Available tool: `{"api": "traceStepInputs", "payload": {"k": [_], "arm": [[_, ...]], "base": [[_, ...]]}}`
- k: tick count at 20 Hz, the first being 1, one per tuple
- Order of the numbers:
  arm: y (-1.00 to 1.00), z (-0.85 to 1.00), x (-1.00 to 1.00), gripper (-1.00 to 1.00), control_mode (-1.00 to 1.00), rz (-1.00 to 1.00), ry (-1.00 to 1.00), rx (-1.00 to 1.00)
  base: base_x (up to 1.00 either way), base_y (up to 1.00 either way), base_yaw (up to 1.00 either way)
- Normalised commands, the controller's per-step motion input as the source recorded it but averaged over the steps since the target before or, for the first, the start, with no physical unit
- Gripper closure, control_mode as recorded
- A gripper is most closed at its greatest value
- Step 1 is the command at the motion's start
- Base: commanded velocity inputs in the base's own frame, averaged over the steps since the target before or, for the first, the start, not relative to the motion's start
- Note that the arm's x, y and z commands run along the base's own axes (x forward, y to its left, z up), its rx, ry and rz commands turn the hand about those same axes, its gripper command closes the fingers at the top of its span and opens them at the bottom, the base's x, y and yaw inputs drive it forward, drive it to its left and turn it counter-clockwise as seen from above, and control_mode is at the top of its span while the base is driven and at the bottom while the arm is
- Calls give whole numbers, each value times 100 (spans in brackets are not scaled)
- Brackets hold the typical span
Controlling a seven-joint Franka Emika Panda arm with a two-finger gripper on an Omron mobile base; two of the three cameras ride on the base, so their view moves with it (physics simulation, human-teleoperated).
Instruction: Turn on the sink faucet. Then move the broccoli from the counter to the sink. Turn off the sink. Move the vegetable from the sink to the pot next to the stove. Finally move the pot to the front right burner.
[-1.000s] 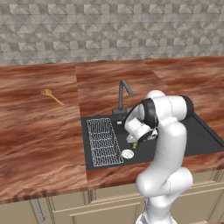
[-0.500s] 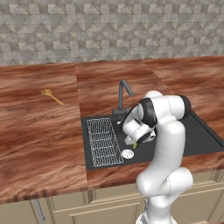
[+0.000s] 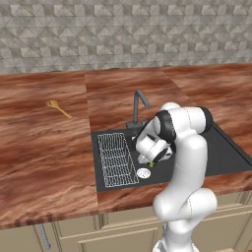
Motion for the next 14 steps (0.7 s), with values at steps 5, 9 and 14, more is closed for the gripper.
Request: {"api": "traceStepInputs", "payload": {"k": [5,9,14], "arm": [[0,-3,12,-100,-100,0,3,0],[0,-6,16,-100,-100,0,2,0],[0,-4,12,-100,-100,0,1,0]], "base": [[0,0,0],[0,0,0],[0,0,0]]}}
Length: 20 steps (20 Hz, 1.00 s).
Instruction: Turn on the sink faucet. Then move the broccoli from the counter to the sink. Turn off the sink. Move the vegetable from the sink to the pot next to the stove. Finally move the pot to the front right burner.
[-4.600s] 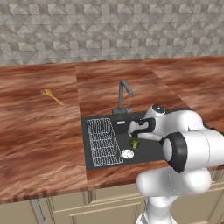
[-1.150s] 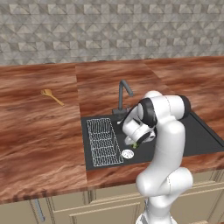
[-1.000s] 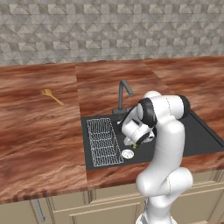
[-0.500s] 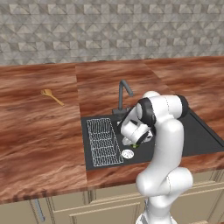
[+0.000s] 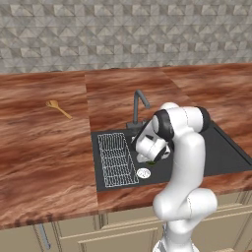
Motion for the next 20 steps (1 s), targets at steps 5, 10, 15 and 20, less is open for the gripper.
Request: {"api": "traceStepInputs", "payload": {"k": [5,10,15,20], "arm": [[0,-9,7,-100,-100,0,3,0],[0,-9,2,-100,-100,0,3,0],[0,-8,0,-100,-100,0,2,0],[0,-7,0,100,-100,0,2,0]], "base": [[0,0,0],[0,0,0],[0,0,0],[0,0,0]]}}
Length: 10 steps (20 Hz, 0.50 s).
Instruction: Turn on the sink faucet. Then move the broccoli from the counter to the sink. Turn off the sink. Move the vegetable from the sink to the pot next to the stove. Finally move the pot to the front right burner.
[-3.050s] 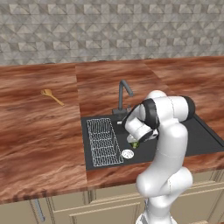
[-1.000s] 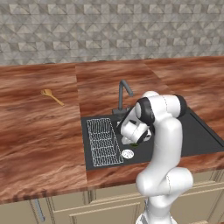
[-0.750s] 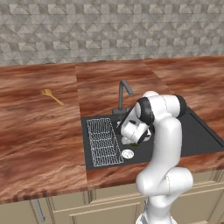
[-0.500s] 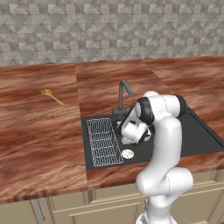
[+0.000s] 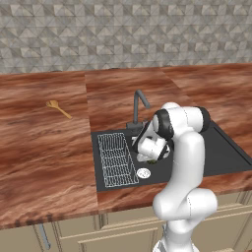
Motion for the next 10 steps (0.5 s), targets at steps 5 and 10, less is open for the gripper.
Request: {"api": "traceStepInputs", "payload": {"k": [5,10], "arm": [[0,0,1,100,-100,0,0,0],[0,0,0,100,-100,0,0,1]], "base": [[0,0,0],[0,0,0]]}}
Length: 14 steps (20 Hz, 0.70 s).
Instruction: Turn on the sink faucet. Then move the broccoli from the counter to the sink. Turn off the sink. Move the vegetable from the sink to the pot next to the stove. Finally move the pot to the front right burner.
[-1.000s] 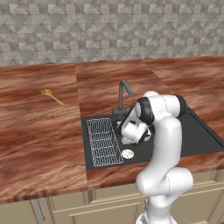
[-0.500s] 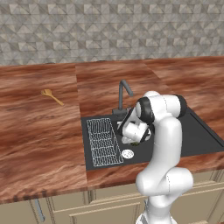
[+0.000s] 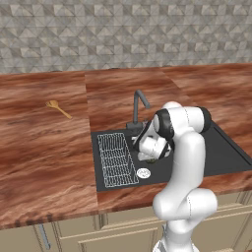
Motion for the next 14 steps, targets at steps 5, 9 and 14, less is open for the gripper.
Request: {"api": "traceStepInputs", "payload": {"k": [5,9,14], "arm": [[-1,2,-4,100,-100,0,0,5],[-5,11,-19,100,-100,0,-1,6],[-26,17,-34,100,-100,-3,0,6]], "base": [[0,0,0],[0,0,0],[0,0,0]]}}
